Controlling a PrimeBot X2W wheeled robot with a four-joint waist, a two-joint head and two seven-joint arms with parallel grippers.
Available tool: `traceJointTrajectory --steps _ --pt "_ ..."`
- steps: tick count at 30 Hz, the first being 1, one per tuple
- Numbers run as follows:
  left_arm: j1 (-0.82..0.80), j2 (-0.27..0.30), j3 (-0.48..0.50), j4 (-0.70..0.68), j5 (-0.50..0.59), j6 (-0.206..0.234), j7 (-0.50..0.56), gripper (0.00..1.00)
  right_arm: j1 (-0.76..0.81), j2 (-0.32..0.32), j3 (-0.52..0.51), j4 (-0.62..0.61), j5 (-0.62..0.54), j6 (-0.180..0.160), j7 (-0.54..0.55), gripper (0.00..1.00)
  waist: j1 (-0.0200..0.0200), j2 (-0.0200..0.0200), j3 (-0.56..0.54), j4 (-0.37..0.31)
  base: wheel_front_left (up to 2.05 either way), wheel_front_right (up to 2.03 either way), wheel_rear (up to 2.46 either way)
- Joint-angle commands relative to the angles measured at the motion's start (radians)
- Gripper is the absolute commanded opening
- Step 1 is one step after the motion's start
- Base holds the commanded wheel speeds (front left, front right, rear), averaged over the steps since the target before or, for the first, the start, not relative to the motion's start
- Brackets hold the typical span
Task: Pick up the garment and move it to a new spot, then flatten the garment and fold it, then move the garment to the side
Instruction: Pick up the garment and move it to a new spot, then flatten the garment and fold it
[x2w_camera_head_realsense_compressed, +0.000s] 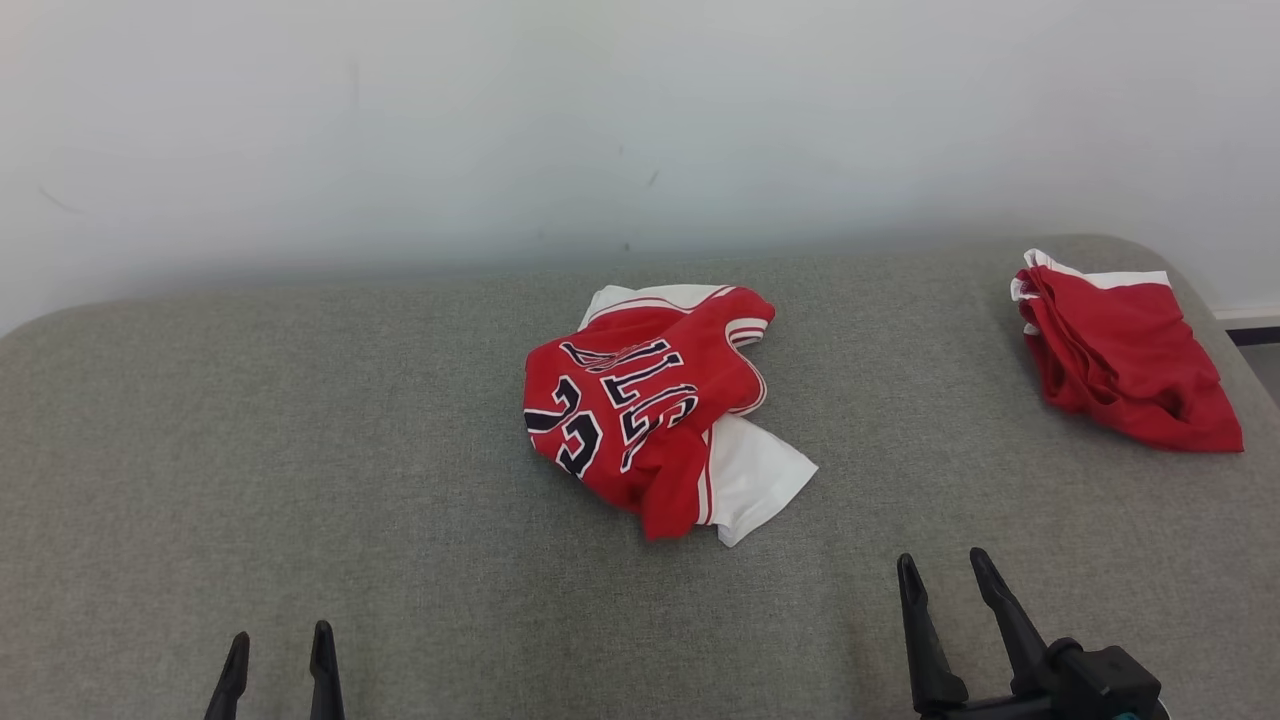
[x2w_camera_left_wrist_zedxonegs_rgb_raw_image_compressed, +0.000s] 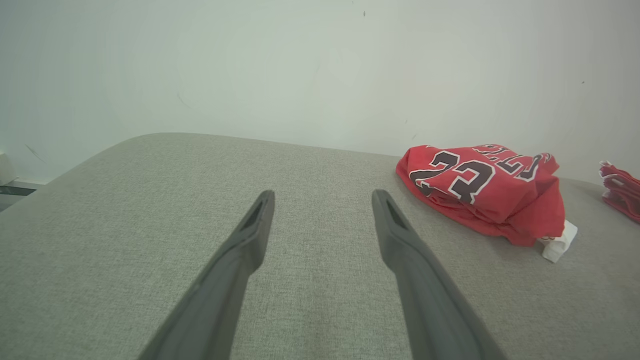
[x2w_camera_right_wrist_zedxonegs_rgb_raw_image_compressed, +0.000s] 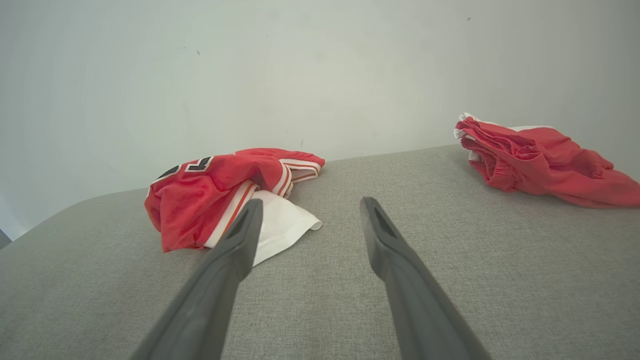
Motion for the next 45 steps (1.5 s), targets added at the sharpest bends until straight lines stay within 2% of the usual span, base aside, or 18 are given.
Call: traceJointTrajectory --steps 1,45 --pt "0.006 -0.002 0.0 0.0 0.005 -0.004 -0.002 1.0 0.006 0.001 0.001 0.001 -0.003 -0.002 0.0 1.0 0.0 0.0 0.001 0.0 0.0 0.0 0.0" --pt "-0.002 -0.002 -0.009 -0.01 -0.005 0.009 -0.002 1.0 0.003 0.001 0.003 0.004 -0.004 -0.002 0.0 1.0 0.0 0.0 0.019 0.002 0.0 0.0 0.0"
